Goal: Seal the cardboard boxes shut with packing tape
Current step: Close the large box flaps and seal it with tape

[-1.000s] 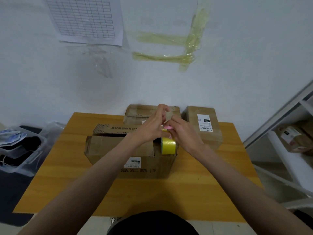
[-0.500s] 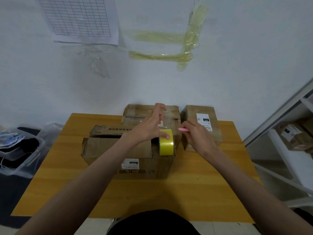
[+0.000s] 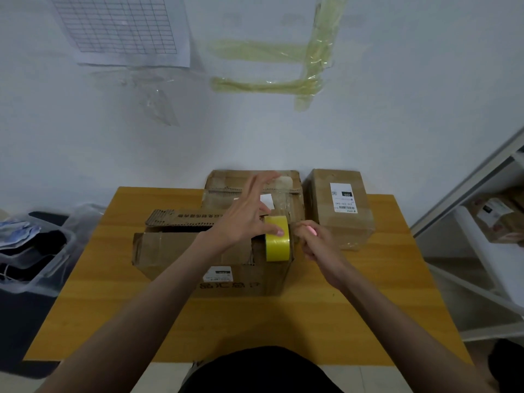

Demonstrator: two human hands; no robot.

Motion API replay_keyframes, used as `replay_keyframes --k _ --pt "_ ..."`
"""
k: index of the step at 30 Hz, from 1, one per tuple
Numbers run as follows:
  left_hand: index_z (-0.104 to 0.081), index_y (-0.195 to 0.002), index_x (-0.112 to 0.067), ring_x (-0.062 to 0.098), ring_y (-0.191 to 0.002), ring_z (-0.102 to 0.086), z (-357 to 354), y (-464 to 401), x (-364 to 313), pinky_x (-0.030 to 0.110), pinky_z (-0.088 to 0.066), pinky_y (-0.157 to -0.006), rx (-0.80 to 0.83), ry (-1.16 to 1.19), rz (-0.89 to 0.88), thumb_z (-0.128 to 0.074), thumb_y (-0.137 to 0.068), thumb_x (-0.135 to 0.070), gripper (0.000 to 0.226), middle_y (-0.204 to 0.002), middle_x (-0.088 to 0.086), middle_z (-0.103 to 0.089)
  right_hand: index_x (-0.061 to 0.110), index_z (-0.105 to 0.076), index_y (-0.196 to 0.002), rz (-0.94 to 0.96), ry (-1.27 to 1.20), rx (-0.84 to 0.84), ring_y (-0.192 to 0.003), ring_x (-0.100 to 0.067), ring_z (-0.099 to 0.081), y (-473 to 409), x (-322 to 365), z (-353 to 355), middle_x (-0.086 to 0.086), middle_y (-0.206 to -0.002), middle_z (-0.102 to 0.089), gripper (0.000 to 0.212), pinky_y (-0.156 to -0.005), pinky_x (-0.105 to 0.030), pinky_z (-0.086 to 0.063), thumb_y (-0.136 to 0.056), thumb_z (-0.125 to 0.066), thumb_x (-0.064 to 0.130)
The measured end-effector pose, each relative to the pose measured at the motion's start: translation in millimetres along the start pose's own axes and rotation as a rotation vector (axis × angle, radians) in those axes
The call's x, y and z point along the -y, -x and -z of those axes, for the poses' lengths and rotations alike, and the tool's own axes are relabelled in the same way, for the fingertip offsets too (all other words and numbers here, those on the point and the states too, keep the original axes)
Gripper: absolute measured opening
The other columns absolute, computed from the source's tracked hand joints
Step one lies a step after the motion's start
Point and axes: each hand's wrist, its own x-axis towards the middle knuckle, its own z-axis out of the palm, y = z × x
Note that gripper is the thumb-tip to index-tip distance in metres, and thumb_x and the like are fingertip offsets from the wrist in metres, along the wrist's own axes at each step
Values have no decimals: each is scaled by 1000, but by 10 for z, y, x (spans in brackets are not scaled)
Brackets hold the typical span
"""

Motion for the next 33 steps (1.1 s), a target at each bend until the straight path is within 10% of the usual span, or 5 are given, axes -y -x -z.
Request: replay_keyframes --k 17,20,25,30,33 --pt "-37 -147 -30 10 -90 -59 71 9 -108 10 -50 -70 -24 126 62 -67 -83 15 84 -140 0 -37 15 -72 -91 207 204 60 -82 -27 -65 220 -23 -304 -2 -84 -72 6 -69 -39 -48 -92 -71 21" --pt "-36 -143 -37 11 -124 -48 21 44 -179 27 -58 -74 -39 122 31 -58 -80 19 87 -137 0 -34 14 -72 -93 247 280 -57 -78 -22 -64 203 -71 -379 -1 -82 -71 7 -68 -41 -49 -91 -72 21" --pt "-35 -139 -42 12 -117 -54 -48 127 -378 41 -59 -70 -80 83 39 -55 -79 21 90 -136 -3 -30 13 -72 -94 277 284 -137 -76 -19 -62 221 -45 -429 -2 -80 -71 8 -63 -34 -46 -91 -70 21" --pt "-34 -140 -45 13 -78 -65 -26 329 -537 29 -55 -69 -60 99 15 -60 -87 13 83 -136 -3 -35 18 -65 -97 268 185 -182 -79 -13 -61 209 -11 -341 4 -86 -67 6 -64 -29 -46 -93 -69 20" --pt "-37 -136 -40 18 -89 -63 28 262 -466 11 -50 -69 -146 169 81 -66 -86 13 78 -137 3 -36 28 -46 -118 290 146 -188 -94 -2 -58 282 -31 -309 15 -104 -57 42 -72 -20 -49 -89 -73 14"
